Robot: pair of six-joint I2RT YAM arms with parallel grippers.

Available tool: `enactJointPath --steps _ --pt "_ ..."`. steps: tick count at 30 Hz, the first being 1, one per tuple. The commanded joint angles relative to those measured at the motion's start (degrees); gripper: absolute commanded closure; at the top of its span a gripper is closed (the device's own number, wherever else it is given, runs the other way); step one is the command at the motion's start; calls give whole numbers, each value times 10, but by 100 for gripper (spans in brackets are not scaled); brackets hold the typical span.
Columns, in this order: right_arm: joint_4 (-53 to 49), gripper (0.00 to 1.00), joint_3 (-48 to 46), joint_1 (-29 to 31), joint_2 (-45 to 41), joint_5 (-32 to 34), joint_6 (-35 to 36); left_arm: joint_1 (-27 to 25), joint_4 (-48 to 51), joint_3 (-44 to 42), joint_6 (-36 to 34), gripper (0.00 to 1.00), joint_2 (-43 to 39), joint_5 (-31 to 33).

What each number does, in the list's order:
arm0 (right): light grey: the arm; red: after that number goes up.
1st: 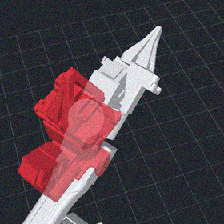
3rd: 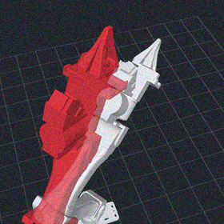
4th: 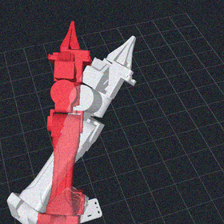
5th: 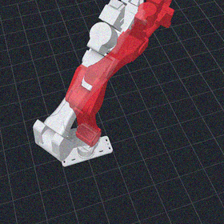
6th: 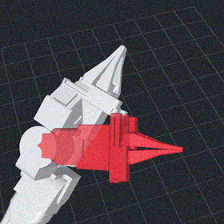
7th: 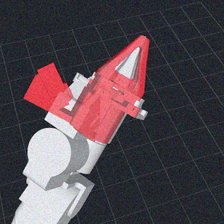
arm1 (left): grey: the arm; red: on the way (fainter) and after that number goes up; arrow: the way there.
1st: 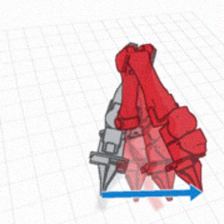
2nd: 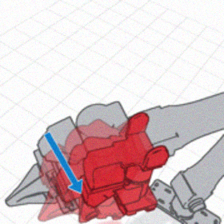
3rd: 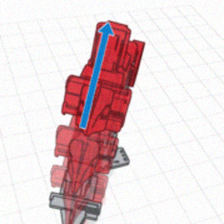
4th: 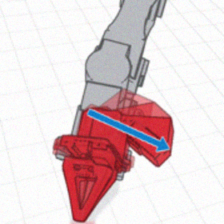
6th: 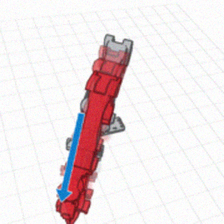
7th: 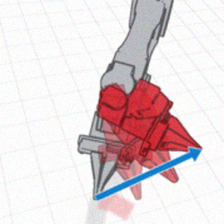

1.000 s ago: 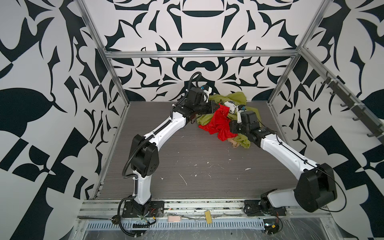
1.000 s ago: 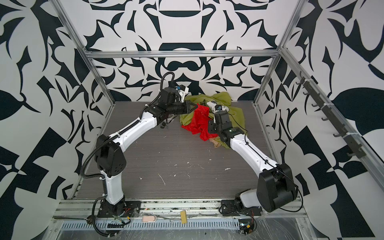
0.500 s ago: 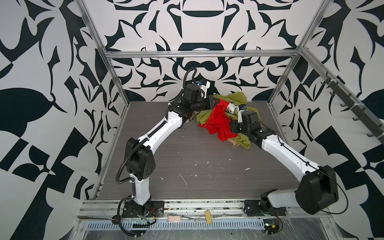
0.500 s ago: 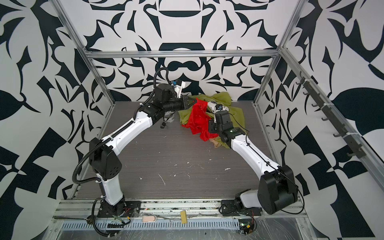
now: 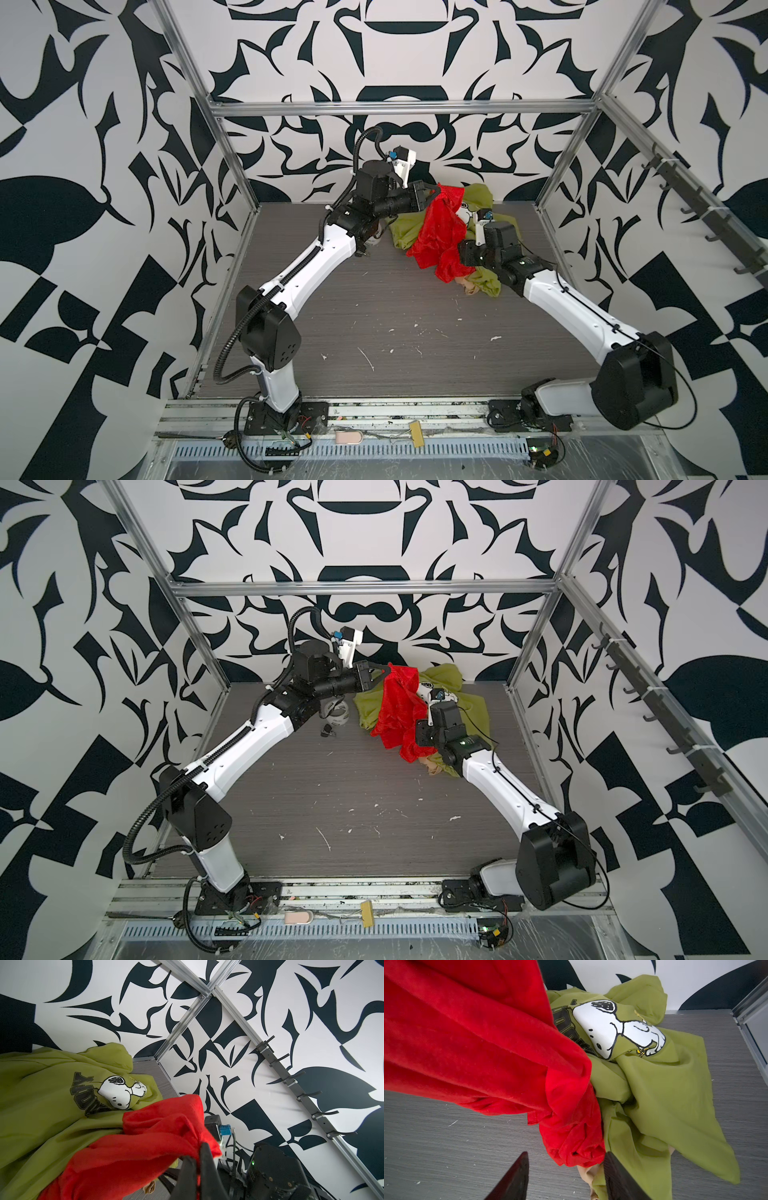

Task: Pick out a specific cloth from the pile
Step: 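Lift the red cloth with the left gripper, pulling it from under the green sweatshirt, then grasp the hanging red cloth with the right gripper beside the left gripper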

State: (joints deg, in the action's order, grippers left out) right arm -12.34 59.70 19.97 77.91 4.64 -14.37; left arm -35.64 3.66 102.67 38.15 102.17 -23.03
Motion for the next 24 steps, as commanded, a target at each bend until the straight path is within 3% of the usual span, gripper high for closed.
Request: enactJointPath --steps 1,24 --pt "21 40 -2 -3 -22 -17 4 3 -36 -8 6 100 -27 -7" --pt "106 42 16 -38 106 -51 -31 3 -51 -22 17 100 -34 -7"
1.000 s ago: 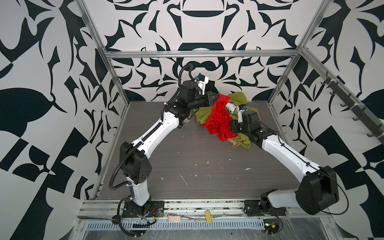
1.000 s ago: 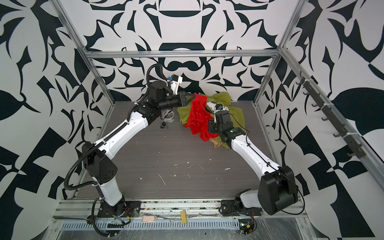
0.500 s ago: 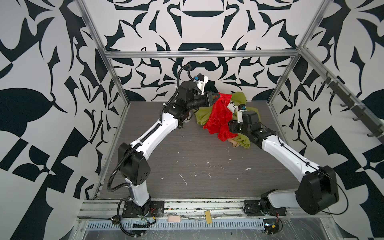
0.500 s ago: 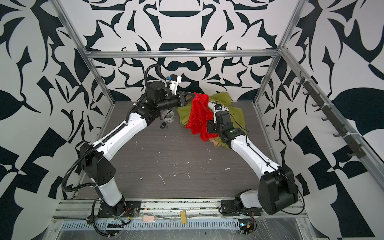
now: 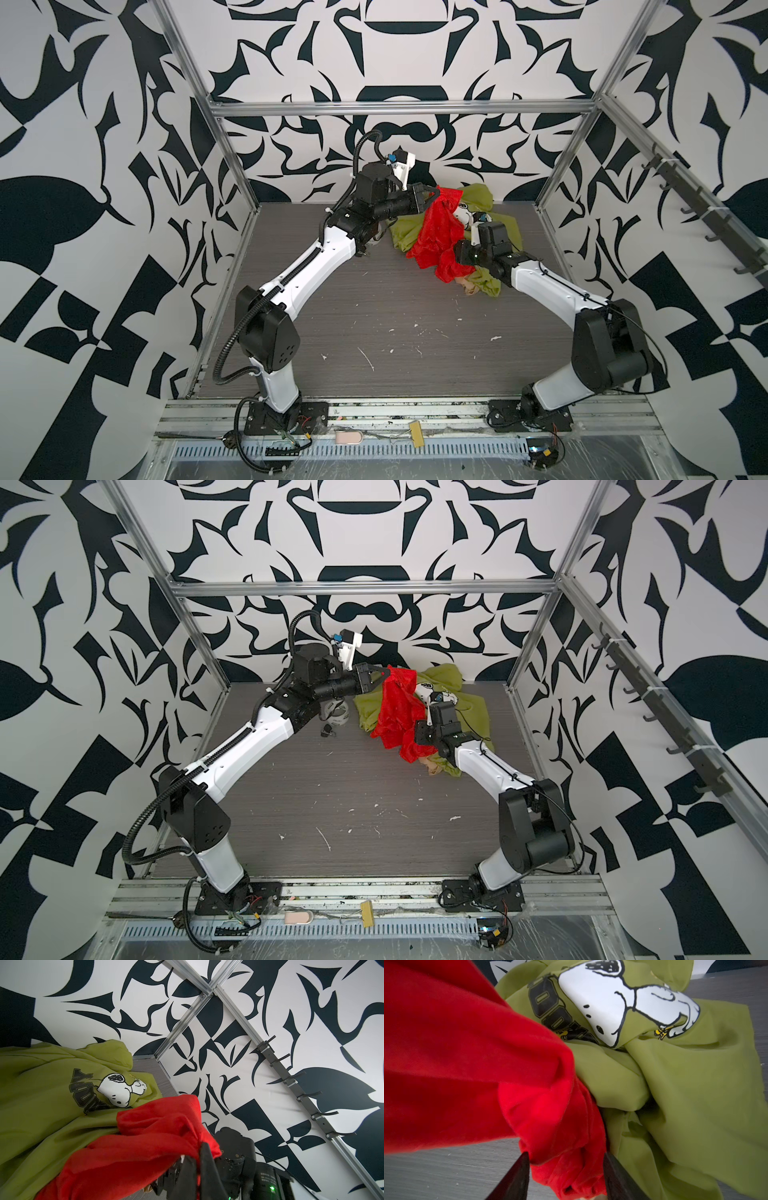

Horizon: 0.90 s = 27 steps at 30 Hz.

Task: Pick out a specific cloth from the pile
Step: 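Grasp the hanging red cloth with the right gripper beside the left gripper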

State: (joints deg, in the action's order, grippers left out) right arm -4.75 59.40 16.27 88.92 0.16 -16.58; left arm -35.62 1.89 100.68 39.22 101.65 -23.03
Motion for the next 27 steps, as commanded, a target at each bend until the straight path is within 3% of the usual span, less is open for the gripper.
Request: enactJointPath --steps 1,17,27 --pt "32 42 20 -3 -1 -5 -11 2 -33 -3 7 100 -29 -8" --pt "52 47 41 -5 25 -31 -34 3 -35 -6 9 100 -31 -11" --pt "65 65 26 -5 13 -35 -43 3 -35 -10 9 100 -36 -10"
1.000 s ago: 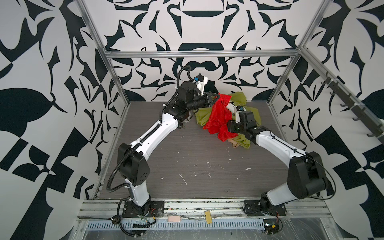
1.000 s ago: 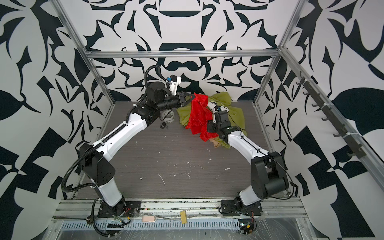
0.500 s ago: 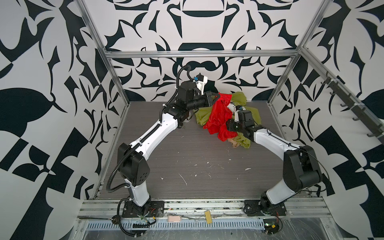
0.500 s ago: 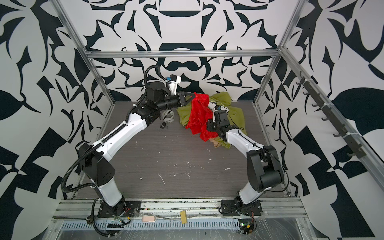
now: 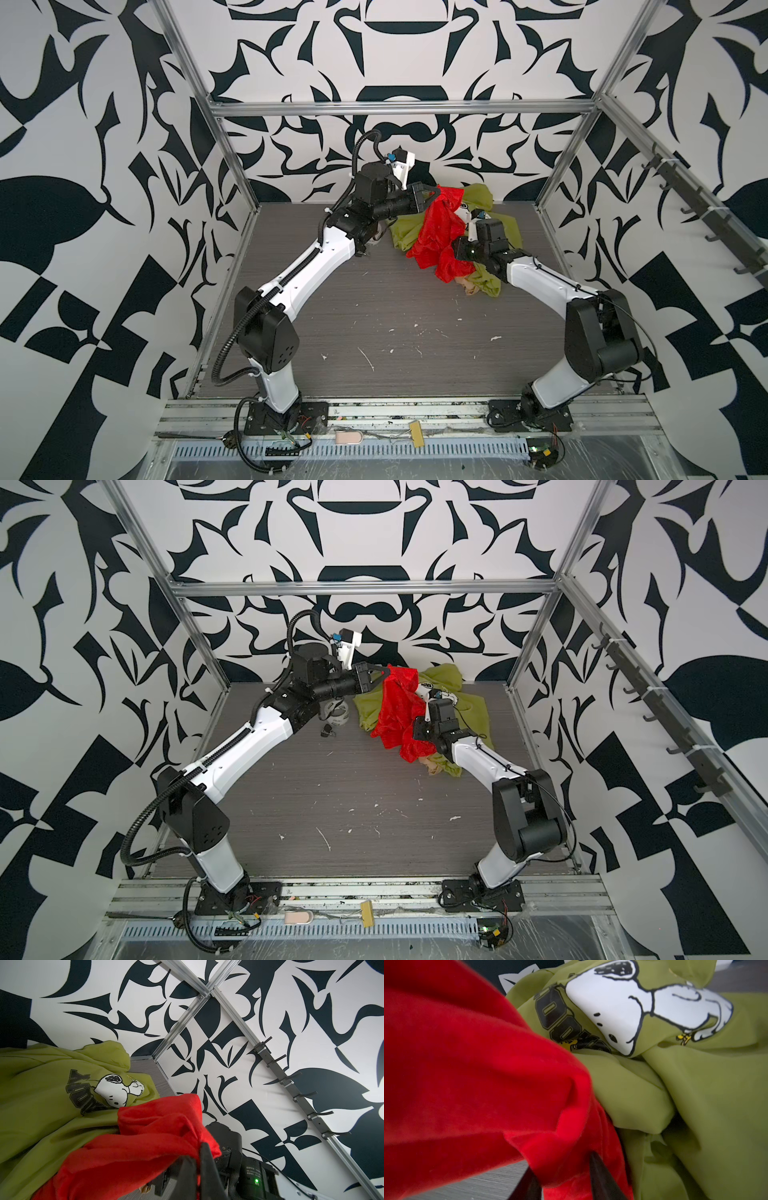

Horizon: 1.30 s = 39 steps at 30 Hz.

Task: Pick out a specific cloth from the pile
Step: 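Grasp the hanging red cloth with the right gripper beside the left gripper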

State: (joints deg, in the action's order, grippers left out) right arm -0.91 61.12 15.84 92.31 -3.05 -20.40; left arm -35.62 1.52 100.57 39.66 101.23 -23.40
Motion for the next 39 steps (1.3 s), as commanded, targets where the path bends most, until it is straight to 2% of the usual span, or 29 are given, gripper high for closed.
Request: enactJointPath --steps 1,11,18,24,39 --pt "27 67 8 0 -22 -2 -5 3 -32 -9 4 100 -31 -7" --pt "28 89 1 -1 -32 -1 -4 3 -34 -18 4 100 -35 -5" --pt "22 97 0 -1 -52 2 -2 3 -37 -20 3 100 -38 -3" --pt "15 100 -2 -1 -76 3 -1 3 -37 -28 -3 100 -45 4" --pt "1 100 0 -1 -152 2 -6 4 -40 -39 -6 100 -57 12"
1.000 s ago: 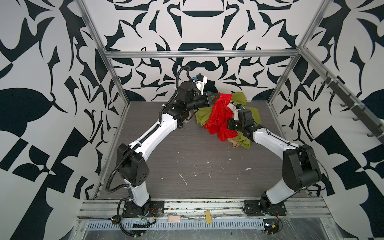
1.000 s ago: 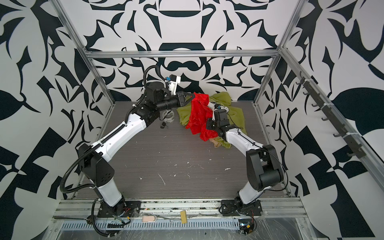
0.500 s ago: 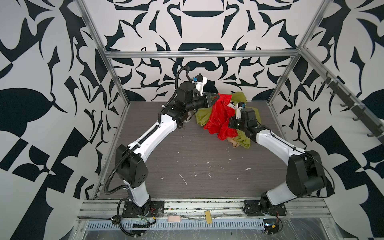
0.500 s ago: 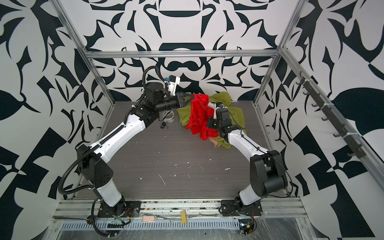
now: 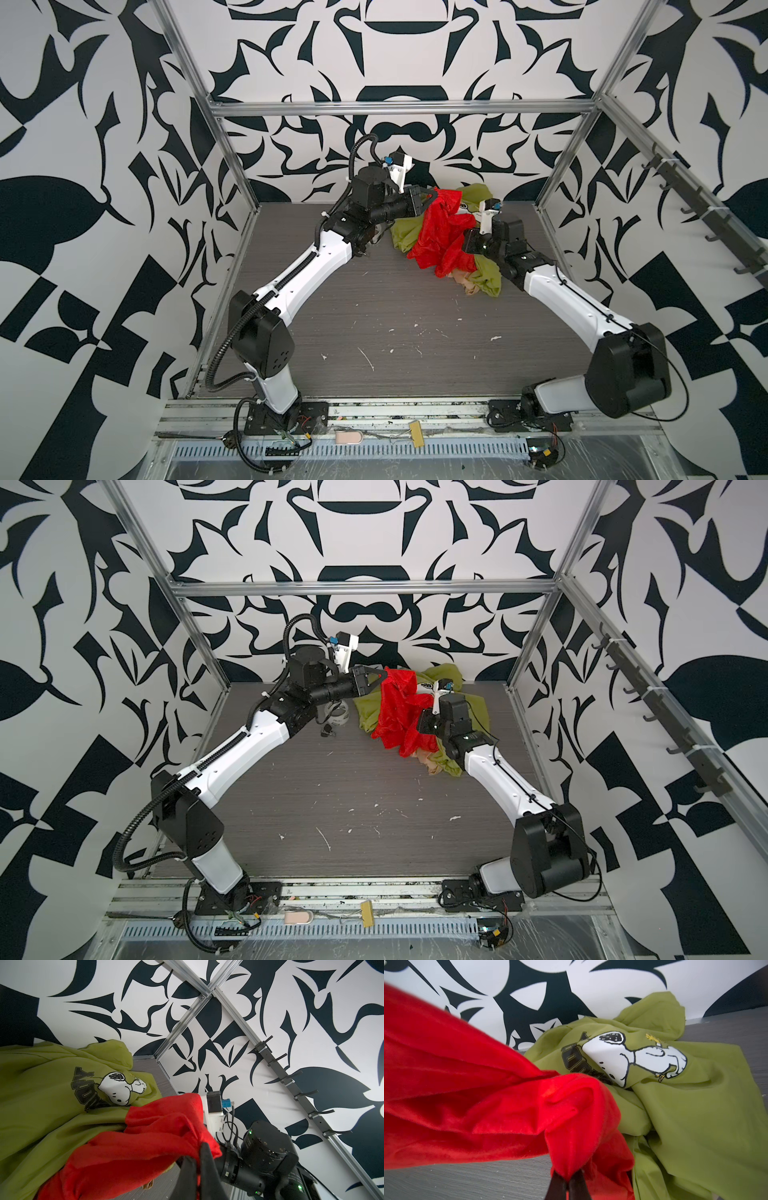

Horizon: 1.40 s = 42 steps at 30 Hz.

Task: Pick out a specific cloth from the pile
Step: 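Grasp the hanging red cloth with the right gripper beside the left gripper, then raise the red cloth with both grippers, spreading it apart above the pile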

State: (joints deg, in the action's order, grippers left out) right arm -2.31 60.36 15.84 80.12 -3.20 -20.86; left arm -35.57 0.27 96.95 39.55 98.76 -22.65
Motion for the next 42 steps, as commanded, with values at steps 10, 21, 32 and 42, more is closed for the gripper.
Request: enactJointPath --steps 10,21,32,42 --pt "-8 100 49 -1 -66 5 4 6 -25 -3 -10 100 -43 9" --pt "-12 100 107 0 -84 -10 1 11 -28 0 -11 100 -45 9" --pt "-23 100 166 -1 -83 -27 5 16 -28 2 -11 100 -52 7" --pt "-31 100 212 -1 -78 -43 12 18 -33 0 -12 100 -67 8"
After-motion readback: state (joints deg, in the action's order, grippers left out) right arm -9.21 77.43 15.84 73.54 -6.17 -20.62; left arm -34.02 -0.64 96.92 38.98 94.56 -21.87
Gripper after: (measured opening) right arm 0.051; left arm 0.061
